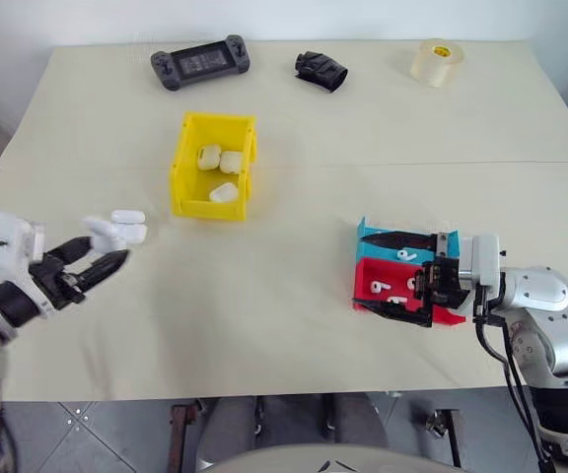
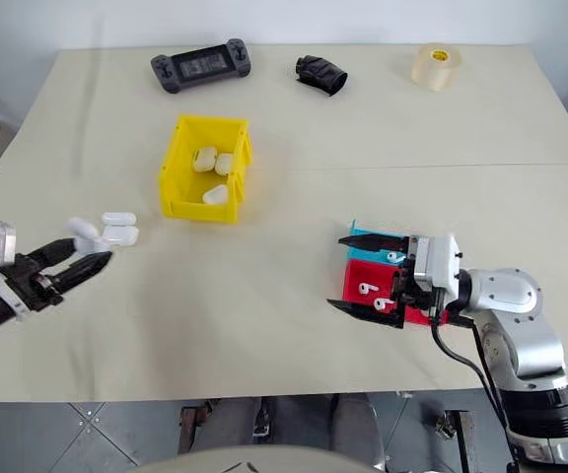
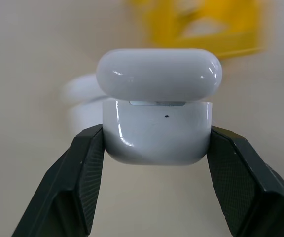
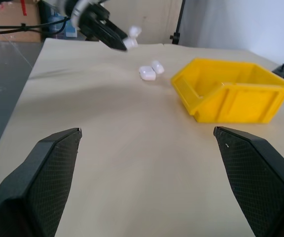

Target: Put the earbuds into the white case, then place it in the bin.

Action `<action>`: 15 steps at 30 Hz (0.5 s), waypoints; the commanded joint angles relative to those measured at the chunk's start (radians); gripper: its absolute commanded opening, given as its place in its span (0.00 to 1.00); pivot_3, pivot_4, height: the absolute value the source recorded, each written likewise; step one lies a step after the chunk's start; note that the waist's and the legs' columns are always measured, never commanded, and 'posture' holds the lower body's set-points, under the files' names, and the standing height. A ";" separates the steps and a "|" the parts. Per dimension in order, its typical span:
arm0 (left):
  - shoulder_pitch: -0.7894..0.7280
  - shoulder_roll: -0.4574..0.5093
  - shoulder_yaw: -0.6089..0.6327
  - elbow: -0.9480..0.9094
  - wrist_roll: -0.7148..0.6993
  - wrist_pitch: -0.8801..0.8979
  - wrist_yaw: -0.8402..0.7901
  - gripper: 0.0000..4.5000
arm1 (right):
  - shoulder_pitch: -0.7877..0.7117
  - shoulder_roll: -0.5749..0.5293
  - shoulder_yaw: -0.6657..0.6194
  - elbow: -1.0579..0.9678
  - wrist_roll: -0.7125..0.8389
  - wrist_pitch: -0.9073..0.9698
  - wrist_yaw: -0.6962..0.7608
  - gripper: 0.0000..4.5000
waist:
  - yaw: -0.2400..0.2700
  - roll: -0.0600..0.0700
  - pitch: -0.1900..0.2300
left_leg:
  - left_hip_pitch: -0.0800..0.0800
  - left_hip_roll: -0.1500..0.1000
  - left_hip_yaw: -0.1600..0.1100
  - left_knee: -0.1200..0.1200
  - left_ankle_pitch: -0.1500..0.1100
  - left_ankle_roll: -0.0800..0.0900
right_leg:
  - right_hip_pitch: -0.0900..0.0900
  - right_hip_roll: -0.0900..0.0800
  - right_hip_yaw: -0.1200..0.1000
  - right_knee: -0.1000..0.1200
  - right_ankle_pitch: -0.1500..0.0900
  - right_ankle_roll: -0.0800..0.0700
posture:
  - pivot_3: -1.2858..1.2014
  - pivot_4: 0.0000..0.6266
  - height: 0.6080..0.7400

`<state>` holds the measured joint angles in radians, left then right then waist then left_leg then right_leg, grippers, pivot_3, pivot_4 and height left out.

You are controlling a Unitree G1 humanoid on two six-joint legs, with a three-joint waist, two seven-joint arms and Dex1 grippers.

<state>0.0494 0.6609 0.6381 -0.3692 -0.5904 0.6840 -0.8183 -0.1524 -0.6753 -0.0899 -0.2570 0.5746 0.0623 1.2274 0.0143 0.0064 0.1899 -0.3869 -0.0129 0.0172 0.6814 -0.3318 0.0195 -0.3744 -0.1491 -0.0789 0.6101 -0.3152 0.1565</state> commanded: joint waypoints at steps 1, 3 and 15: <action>0.042 -0.026 -0.036 -0.084 -0.092 -0.112 -0.134 0.61 | 0.013 -0.053 -0.086 -0.008 0.032 -0.002 0.018 1.00 | 0.001 0.000 0.000 | 0.000 0.000 0.000 0.000 0.000 0.000 | 0.000 0.000 0.000 0.000 0.000 0.000 | 0.52 0.24 1.00; 0.072 0.001 -0.125 -0.123 -0.127 -0.092 -0.216 0.61 | 0.033 -0.080 -0.123 -0.010 0.041 0.007 0.021 1.00 | 0.004 0.000 0.000 | 0.000 0.000 0.002 0.000 0.000 0.000 | 0.000 0.000 0.000 0.001 0.000 0.000 | 0.52 0.24 1.00; -0.200 -0.223 -0.566 -0.004 -0.031 -0.488 -0.412 0.61 | 0.361 -0.211 -0.492 -0.055 0.044 0.049 0.031 1.00 | 0.012 0.001 -0.001 | 0.001 -0.003 0.006 0.001 0.000 0.005 | 0.002 0.001 0.000 0.000 0.001 0.002 | 0.52 0.24 1.00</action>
<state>-0.1468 0.4492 0.1028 -0.3669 -0.6307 0.2583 -1.2109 0.1947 -0.8737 -0.5224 -0.2756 0.6048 0.1096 1.2554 0.0264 0.0072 0.1891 -0.3856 -0.0158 0.0240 0.6821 -0.3320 0.0244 -0.3723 -0.1481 -0.0787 0.6105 -0.3143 0.1582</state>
